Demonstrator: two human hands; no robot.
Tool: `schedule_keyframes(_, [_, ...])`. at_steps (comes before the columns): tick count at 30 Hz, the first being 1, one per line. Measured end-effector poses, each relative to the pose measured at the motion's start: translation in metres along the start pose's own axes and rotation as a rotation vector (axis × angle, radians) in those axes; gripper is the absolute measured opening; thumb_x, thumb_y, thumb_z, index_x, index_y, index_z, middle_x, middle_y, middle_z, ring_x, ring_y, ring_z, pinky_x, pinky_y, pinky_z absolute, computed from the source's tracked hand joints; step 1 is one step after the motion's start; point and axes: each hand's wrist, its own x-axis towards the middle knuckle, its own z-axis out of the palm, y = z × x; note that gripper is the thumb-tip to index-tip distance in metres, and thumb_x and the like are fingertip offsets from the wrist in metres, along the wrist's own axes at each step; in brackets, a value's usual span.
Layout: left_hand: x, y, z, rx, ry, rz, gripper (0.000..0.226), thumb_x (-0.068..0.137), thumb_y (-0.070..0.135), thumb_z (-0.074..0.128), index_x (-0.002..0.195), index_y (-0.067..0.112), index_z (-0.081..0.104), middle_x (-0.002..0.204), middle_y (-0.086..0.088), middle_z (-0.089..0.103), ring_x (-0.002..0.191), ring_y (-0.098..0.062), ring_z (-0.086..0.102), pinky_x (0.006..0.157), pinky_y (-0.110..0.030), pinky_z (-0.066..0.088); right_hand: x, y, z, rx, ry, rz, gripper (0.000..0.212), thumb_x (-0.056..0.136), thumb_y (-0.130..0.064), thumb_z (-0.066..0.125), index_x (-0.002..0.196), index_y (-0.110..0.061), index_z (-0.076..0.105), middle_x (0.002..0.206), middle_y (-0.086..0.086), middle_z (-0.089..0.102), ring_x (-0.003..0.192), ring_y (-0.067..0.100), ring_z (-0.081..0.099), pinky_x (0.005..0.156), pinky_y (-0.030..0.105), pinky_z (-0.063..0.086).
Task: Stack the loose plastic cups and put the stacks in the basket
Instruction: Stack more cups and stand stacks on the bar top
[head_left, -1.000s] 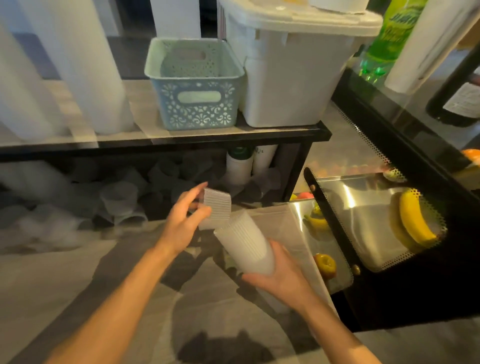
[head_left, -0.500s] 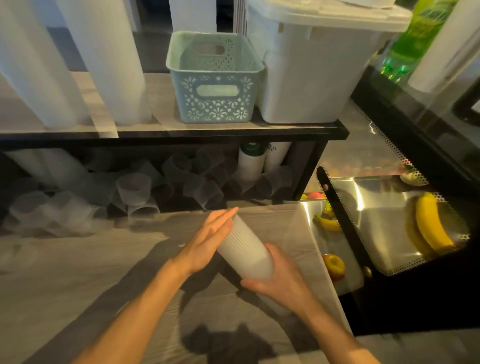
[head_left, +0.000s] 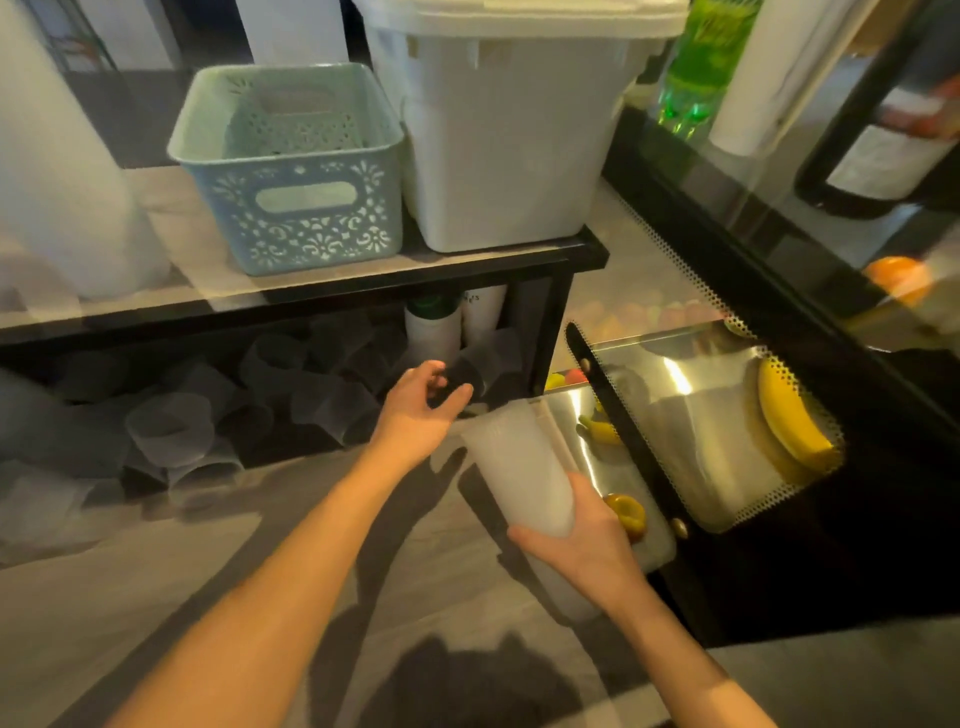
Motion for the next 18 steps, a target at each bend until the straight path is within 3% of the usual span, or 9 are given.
schedule_keyframes(3, [0.026, 0.000, 0.017, 0.246, 0.004, -0.003, 0.057, 0.089, 0.050, 0.062, 0.127, 0.008, 0.056, 0.121, -0.010, 0.059, 0.113, -0.028, 0.056, 0.093, -0.039, 0.048, 0.001, 0.003, -0.004, 0.019, 0.022, 0.023, 0.072, 0.063, -0.055, 0.084, 0.114, -0.041, 0.035, 0.099, -0.021, 0.044, 0.089, 0.002, 0.050, 0.074, 0.026, 0.055])
schedule_keyframes(5, [0.040, 0.002, 0.027, 0.350, -0.009, 0.000, 0.048, 0.088, 0.053, 0.062, 0.105, 0.008, 0.059, 0.105, -0.011, 0.063, 0.103, -0.031, 0.061, 0.078, -0.036, 0.049, 0.001, 0.007, -0.006, 0.040, 0.058, 0.042, 0.073, 0.062, -0.057, 0.085, 0.114, -0.039, 0.038, 0.097, -0.022, 0.044, 0.087, -0.001, 0.050, 0.068, 0.019, 0.050])
schedule_keyframes(7, [0.051, 0.000, 0.036, 0.455, -0.082, -0.032, 0.043, 0.090, 0.056, 0.058, 0.092, 0.013, 0.056, 0.100, -0.009, 0.064, 0.099, -0.031, 0.062, 0.075, -0.034, 0.047, 0.001, 0.010, -0.008, 0.063, 0.089, 0.062, 0.076, 0.059, -0.058, 0.087, 0.116, -0.038, 0.040, 0.096, -0.023, 0.044, 0.087, -0.003, 0.049, 0.063, 0.014, 0.043])
schedule_keyframes(10, [0.066, -0.008, 0.047, 0.539, -0.164, -0.117, 0.059, 0.090, 0.064, 0.050, 0.122, 0.015, 0.057, 0.127, -0.014, 0.061, 0.116, -0.032, 0.057, 0.098, -0.043, 0.047, -0.002, 0.012, -0.010, 0.064, 0.095, 0.086, 0.080, 0.056, -0.061, 0.086, 0.116, -0.039, 0.038, 0.098, -0.024, 0.042, 0.089, -0.001, 0.050, 0.063, 0.014, 0.040])
schedule_keyframes(12, [0.073, -0.009, 0.055, 0.553, -0.174, -0.120, 0.074, 0.092, 0.062, 0.050, 0.148, 0.016, 0.035, 0.151, -0.015, 0.040, 0.136, -0.033, 0.041, 0.110, -0.043, 0.035, -0.004, 0.013, -0.013, 0.066, 0.088, 0.094, 0.080, 0.056, -0.063, 0.084, 0.115, -0.041, 0.035, 0.100, -0.025, 0.041, 0.090, -0.003, 0.049, 0.064, 0.014, 0.040])
schedule_keyframes(14, [0.077, -0.009, 0.062, 0.555, -0.243, -0.172, 0.082, 0.095, 0.059, 0.049, 0.155, 0.015, 0.015, 0.156, -0.015, 0.031, 0.140, -0.035, 0.035, 0.110, -0.042, 0.031, -0.006, 0.015, -0.016, 0.046, 0.081, 0.102, 0.078, 0.059, -0.063, 0.083, 0.115, -0.042, 0.033, 0.101, -0.027, 0.038, 0.090, -0.005, 0.047, 0.064, 0.014, 0.041])
schedule_keyframes(16, [0.084, -0.011, 0.068, 0.504, -0.274, -0.230, 0.083, 0.095, 0.059, 0.048, 0.156, 0.019, 0.010, 0.157, -0.015, 0.028, 0.139, -0.037, 0.035, 0.110, -0.043, 0.032, -0.007, 0.016, -0.019, 0.033, 0.076, 0.105, 0.075, 0.062, -0.063, 0.081, 0.114, -0.043, 0.032, 0.101, -0.028, 0.036, 0.090, -0.004, 0.047, 0.064, 0.014, 0.041])
schedule_keyframes(18, [0.089, -0.015, 0.072, 0.506, -0.207, -0.209, 0.083, 0.093, 0.058, 0.050, 0.156, 0.021, 0.011, 0.161, -0.013, 0.019, 0.144, -0.037, 0.025, 0.116, -0.046, 0.026, -0.008, 0.016, -0.022, 0.044, 0.073, 0.099, 0.074, 0.063, -0.061, 0.082, 0.115, -0.042, 0.033, 0.101, -0.028, 0.037, 0.091, -0.004, 0.048, 0.066, 0.014, 0.042])
